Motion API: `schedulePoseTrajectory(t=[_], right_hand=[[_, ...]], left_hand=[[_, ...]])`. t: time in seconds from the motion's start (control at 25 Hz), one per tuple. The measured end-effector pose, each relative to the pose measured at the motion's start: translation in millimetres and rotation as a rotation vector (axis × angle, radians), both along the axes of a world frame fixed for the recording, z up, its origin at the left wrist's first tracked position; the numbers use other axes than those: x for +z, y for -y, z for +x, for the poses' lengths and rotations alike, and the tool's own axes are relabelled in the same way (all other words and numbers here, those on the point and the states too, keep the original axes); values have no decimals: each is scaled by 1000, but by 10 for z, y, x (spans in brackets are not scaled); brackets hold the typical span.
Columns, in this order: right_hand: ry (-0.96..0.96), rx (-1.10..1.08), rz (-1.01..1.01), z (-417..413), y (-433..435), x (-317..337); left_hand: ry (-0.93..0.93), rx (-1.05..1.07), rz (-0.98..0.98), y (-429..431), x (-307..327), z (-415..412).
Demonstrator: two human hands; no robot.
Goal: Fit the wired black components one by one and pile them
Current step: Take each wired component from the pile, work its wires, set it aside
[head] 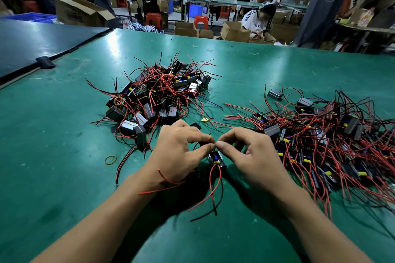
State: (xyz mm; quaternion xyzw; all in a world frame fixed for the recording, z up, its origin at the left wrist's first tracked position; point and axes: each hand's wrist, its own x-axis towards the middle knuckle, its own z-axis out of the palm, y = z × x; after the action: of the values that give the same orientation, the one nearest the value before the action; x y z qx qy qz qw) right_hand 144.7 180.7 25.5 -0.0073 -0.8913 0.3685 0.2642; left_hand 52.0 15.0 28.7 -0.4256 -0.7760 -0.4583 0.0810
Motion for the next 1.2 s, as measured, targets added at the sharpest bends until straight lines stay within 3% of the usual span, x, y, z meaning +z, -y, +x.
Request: schedulePoseTrajectory(t=[0.12,0.16,0.2,0.4,0.52,0.68,0.88,1.0,1.08,1.2], right_hand=[[307,-6,-619,-43,61,51],[356,4,-731,-35,55,66],[350,22,-722,-20,38,71],[-120,31,20,24,-5,9],[-204,49,165,10,-54,-45],[-153,34,146,15,-22,-52],[174,76,-274,-6,29,-7],[230,155,-440,12,24,41],[256,162,-488,16,13,50],[231,7,-448,-9,9,-17]], left_hand=[[-137,27,-74,8,29,28],[-157,28,-89,10,33,34],[-151,29,-88,7,30,32],[66,-10,12,3,-34,-32],[122,-32,29,5,-37,-42],[123,-41,48,15,-20,-34],[21,-7,-44,33,32,2],[40,-4,-44,64,52,-1],[126,46,18,75,44,-50],[165,215,113,70,14,-115]])
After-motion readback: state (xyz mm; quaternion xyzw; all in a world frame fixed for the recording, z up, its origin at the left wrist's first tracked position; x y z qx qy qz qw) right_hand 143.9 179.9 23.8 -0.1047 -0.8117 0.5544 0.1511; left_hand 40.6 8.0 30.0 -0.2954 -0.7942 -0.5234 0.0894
